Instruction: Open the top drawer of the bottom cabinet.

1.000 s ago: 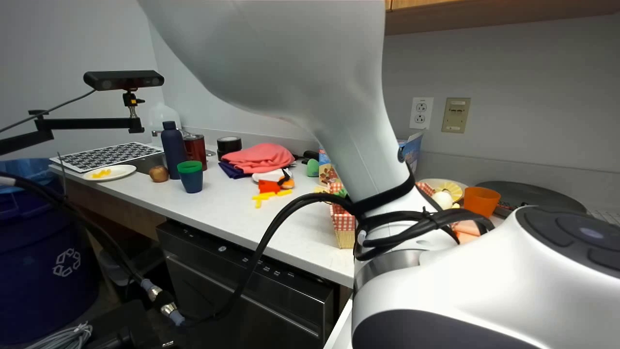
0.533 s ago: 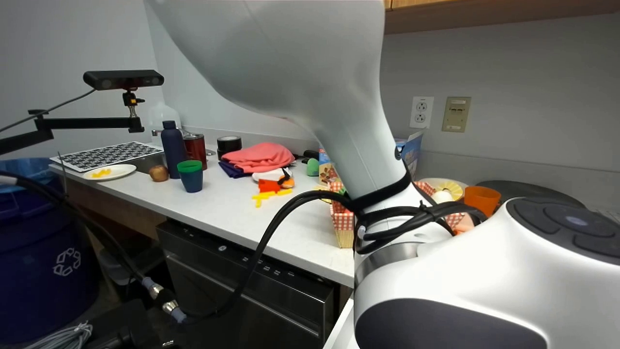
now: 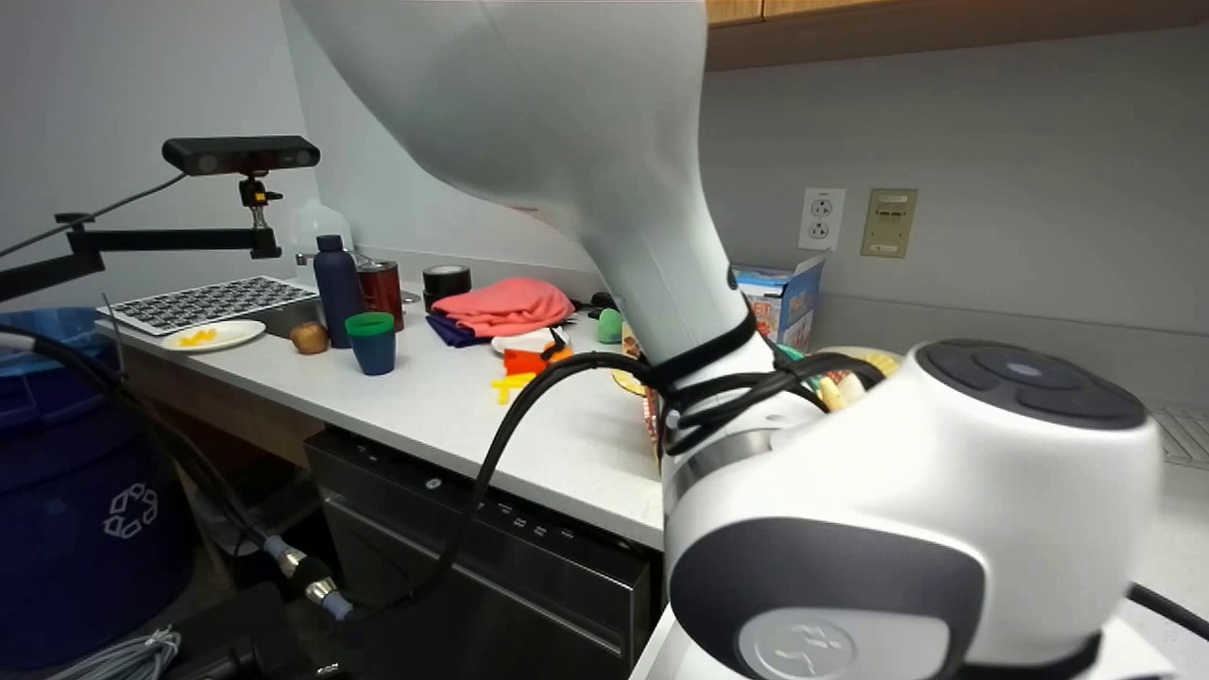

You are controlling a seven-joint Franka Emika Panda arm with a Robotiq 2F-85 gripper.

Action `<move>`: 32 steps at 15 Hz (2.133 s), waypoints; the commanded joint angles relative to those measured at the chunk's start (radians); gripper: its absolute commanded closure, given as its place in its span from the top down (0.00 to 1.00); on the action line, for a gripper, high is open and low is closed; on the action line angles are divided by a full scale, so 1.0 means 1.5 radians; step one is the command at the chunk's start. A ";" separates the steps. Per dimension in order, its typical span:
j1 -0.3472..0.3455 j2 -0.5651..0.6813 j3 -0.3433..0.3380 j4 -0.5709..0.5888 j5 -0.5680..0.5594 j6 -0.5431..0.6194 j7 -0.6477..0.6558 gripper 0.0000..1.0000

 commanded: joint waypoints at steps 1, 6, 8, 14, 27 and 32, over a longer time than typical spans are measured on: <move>0.097 -0.053 0.004 -0.055 -0.049 0.018 0.121 1.00; 0.288 -0.045 -0.009 -0.042 -0.144 -0.026 0.382 1.00; 0.359 -0.039 -0.013 -0.031 -0.168 -0.075 0.469 1.00; 0.361 -0.083 0.027 -0.070 -0.199 -0.171 0.508 1.00; 0.360 -0.133 0.000 -0.104 -0.257 -0.207 0.564 1.00; 0.317 -0.190 -0.042 -0.152 -0.362 -0.191 0.631 1.00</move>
